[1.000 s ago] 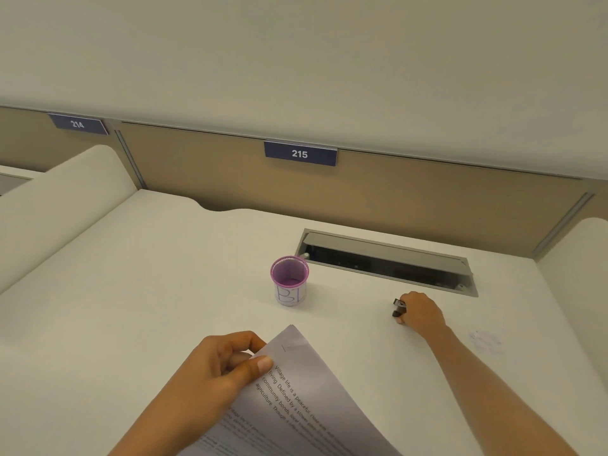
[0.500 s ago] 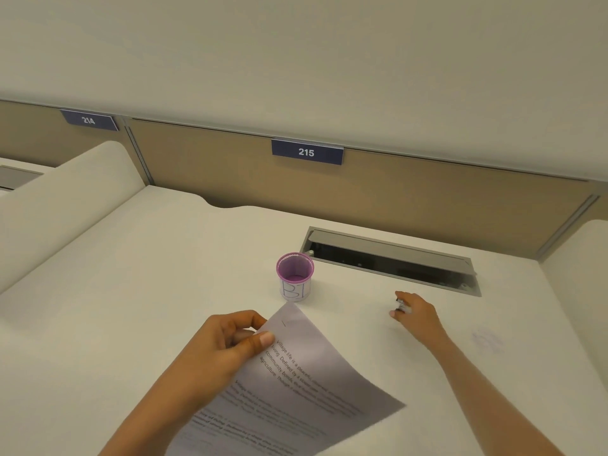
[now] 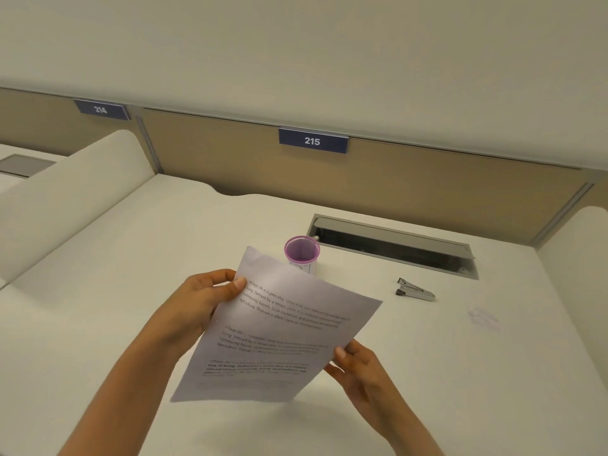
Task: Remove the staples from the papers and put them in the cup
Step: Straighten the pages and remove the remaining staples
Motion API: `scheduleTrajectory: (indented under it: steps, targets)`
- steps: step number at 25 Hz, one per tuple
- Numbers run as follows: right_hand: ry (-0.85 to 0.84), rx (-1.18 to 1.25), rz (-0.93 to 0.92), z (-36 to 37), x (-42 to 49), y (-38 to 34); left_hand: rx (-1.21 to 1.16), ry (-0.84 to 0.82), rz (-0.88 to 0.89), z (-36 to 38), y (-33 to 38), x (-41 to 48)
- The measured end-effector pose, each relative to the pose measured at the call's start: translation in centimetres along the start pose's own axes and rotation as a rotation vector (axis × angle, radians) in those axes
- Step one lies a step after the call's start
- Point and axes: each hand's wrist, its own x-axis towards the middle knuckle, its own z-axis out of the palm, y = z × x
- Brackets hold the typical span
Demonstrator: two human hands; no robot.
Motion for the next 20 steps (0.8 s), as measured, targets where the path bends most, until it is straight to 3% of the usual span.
scheduleTrajectory:
  steps: [6, 9, 13, 20]
  targets:
    - [0.005, -0.085, 0.008, 2.8, 1.5, 0.9, -0.087, 0.139, 0.008, -4.7, -1.1, 0.9]
    - [0.026, -0.053, 0.079, 3.7, 2.6, 2.2, -0.004, 0.159, -0.009, -6.8, -2.7, 1.3]
    - [0.081, -0.018, 0.193, 5.3, 4.0, 4.7, 0.131, 0.332, -0.102, -8.9, -6.7, 2.4]
    - [0.194, -0.069, 0.387, 7.0, 5.4, 8.5, 0.116, 0.504, -0.16, -11.2, -11.8, 4.9]
